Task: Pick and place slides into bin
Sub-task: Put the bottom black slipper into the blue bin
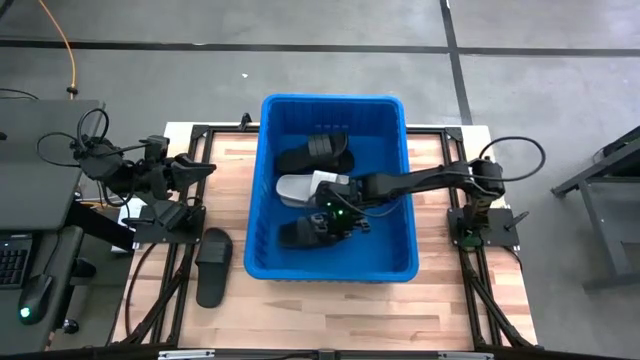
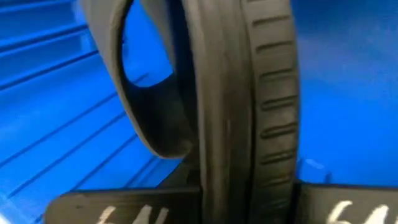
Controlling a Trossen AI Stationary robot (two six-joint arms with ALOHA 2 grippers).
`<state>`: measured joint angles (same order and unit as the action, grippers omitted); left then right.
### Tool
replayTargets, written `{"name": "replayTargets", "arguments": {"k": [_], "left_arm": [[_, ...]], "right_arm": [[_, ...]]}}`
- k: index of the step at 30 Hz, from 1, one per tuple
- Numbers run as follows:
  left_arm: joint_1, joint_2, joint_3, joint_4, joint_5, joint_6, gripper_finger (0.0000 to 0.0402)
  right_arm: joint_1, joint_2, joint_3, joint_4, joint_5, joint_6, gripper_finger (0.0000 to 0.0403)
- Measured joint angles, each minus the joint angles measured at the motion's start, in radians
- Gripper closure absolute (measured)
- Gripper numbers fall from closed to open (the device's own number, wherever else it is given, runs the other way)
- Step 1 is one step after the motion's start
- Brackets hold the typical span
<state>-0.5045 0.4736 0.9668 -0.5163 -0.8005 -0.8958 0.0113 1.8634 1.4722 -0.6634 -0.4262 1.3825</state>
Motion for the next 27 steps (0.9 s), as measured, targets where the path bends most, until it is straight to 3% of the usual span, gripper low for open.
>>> {"name": "replayTargets", "arguments": {"k": [11, 19, 27], "left_arm": [[0.0, 0.0, 0.0, -0.001, -0.002, -0.001, 0.0241], [0.0, 0.0, 0.0, -0.003, -0.02, 0.005, 0.0241], [0.0, 0.0, 0.0, -0.004, -0.023, 0.028, 0.0241]], "right_arm": [[-0.019, 0.003, 0.0, -0.079, 0.007, 0.056, 0.0383], [0.011, 0.003, 0.0, -0.081, -0.028, 0.157, 0.0371], [0.014, 0.003, -0.002, -0.048, -0.055, 0.145, 0.0354]]}}
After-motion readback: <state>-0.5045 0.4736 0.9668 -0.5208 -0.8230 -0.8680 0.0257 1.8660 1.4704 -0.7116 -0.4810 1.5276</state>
